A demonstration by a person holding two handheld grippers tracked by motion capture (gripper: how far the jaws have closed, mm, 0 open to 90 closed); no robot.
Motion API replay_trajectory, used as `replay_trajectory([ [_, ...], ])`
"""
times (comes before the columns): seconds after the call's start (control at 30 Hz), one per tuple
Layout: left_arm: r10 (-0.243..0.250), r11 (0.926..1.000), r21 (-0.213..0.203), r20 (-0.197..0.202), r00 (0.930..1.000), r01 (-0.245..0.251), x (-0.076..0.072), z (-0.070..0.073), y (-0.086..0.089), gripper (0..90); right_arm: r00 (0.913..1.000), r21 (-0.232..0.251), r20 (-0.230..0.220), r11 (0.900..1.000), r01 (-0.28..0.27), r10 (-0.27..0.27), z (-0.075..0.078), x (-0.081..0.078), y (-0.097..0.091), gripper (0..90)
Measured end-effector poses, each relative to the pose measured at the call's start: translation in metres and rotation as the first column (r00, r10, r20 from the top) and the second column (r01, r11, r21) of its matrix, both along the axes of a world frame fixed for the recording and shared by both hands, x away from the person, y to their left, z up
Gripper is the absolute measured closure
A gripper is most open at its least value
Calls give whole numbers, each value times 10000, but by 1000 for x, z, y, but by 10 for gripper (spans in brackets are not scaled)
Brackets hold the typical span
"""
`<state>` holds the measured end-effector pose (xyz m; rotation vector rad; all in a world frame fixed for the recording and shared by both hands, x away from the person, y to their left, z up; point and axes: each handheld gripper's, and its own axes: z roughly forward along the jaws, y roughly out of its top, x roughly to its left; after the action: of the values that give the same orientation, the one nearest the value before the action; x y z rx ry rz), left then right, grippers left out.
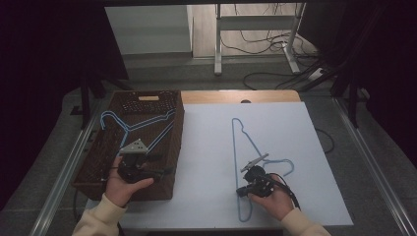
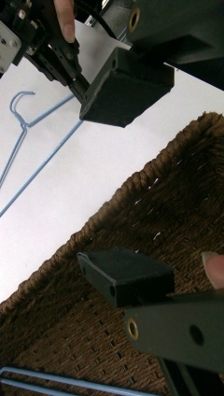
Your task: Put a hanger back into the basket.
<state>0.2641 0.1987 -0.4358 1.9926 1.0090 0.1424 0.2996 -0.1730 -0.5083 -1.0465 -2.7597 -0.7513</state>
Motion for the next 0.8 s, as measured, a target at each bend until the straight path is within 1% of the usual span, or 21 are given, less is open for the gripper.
replay_trajectory([
  [0.1,15,10000,-4,-6,10000,-15,0,0,0,277,9999,238,-127,9997,-2,5,-2,0,8,900],
  [0.13,46,10000,-14,-34,10000,-46,0,0,1,277,9999,261,-166,9997,-33,38,-2,0,9,900],
  [0.2,53,10000,-18,-39,10000,-53,0,0,1,277,9999,201,-76,9997,-126,128,-2,0,11,900],
  [0.27,26,10000,-24,-29,10000,-26,0,0,2,277,9999,114,-45,9999,-115,116,-1,0,8,900],
  [0.33,14,10000,-50,-49,10000,-14,0,0,2,277,9999,142,-73,9999,-78,79,-1,-2,2,900],
  [0.4,3,10000,-44,-27,10000,-3,0,0,2,277,9993,193,-121,9992,-346,348,-1,-6,1,900],
  [0.43,8,10000,-49,-27,10000,-8,0,0,1,277,9976,304,-139,9972,-681,685,-2,-9,3,900],
  [0.47,-17,10000,-20,-22,10000,17,0,0,1,277,9962,321,-146,9958,-855,860,-3,-12,7,900],
  [0.5,-29,10000,-7,-6,10000,29,0,1,1,277,9954,289,-45,9950,-957,958,-3,-14,10,900],
  [0.57,-56,10000,5,20,10000,56,0,1,0,277,9925,376,110,9918,-1223,1220,-2,-15,20,900],
  [0.67,-27,10000,-19,15,10000,27,0,1,0,277,9918,443,122,9909,-1273,1269,-4,-14,32,900],
  [0.8,0,10000,-26,8,10000,0,1,1,1,277,9906,510,256,9895,-1352,1341,-6,-10,47,900],
])
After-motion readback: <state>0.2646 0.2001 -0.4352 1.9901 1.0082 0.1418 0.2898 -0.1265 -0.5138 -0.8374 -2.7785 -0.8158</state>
